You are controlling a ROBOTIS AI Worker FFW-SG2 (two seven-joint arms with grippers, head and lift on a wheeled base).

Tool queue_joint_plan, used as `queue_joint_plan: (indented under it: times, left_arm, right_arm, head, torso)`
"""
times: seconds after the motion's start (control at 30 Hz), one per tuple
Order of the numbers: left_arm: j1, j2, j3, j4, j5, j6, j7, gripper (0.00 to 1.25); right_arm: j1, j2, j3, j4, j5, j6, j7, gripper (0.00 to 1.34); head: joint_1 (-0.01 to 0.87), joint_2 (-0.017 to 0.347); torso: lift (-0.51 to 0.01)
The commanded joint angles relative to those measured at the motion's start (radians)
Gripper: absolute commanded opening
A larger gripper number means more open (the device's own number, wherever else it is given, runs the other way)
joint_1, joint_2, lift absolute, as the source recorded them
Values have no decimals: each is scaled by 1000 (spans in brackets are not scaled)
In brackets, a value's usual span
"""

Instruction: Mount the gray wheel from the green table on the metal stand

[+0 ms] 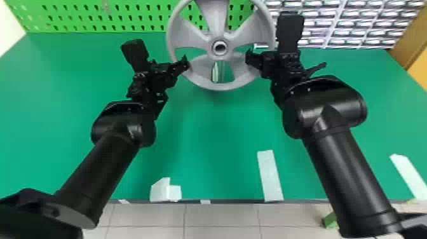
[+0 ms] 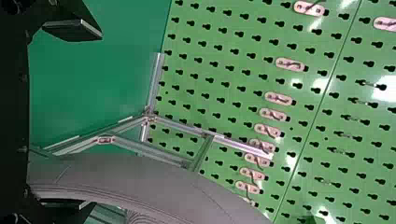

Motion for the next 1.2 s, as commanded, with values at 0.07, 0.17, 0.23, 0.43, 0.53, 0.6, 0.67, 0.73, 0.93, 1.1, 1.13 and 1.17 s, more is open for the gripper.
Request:
queue_joint_plan:
  times: [0.07,0.17,0.23,0.43,0.53,0.6,0.67,0.73,0.93,1.1,1.13,1.17]
  left_arm:
    - [0,1,1,-3,-12,0,-11,1184]
    - [3,1,7,-5,-12,0,-11,1212]
    - [4,1,7,-5,-12,0,-11,1212]
    - [12,1,10,-14,-16,0,-13,1212]
    - [24,1,19,-29,-22,0,-11,1212]
    - [29,1,23,-36,-24,0,-11,1212]
    - [34,1,26,-45,-27,3,-11,1212]
    - [37,1,29,-48,-29,6,-11,1212]
    - [46,2,33,-66,-30,12,-11,1212]
    - [63,2,46,-91,-39,20,-11,1212]
    - [67,2,47,-100,-41,25,-11,1212]
    - [72,2,49,-109,-42,28,-11,1212]
  right_arm:
    - [1,0,1,-3,6,0,0,1259]
    - [1,0,2,-3,8,0,0,1295]
    - [1,1,2,-3,9,0,0,1299]
    - [4,1,2,-16,11,0,0,1328]
    - [8,1,1,-25,12,1,0,1328]
    - [10,1,1,-28,9,1,0,1327]
    - [10,1,4,-31,9,0,0,1328]
    - [10,1,5,-31,9,0,0,1327]
    - [13,1,8,-33,9,0,0,1328]
    - [19,1,8,-48,9,3,0,1328]
    - [22,1,8,-54,9,5,0,1328]
    - [25,0,8,-59,6,6,0,1327]
  head:
    - [867,52]
    - [867,52]
    - [867,52]
    - [867,52]
    - [867,52]
    - [867,52]
    - [867,52]
    - [867,52]
    - [867,52]
    - [867,52]
    - [867,52]
    - [867,52]
  torso:
    - [-100]
    - [-100]
    - [-100]
    - [-100]
    - [-100]
    - [-100]
    - [-100]
    - [-100]
    - [-100]
    - [-100]
    - [-100]
    - [-100]
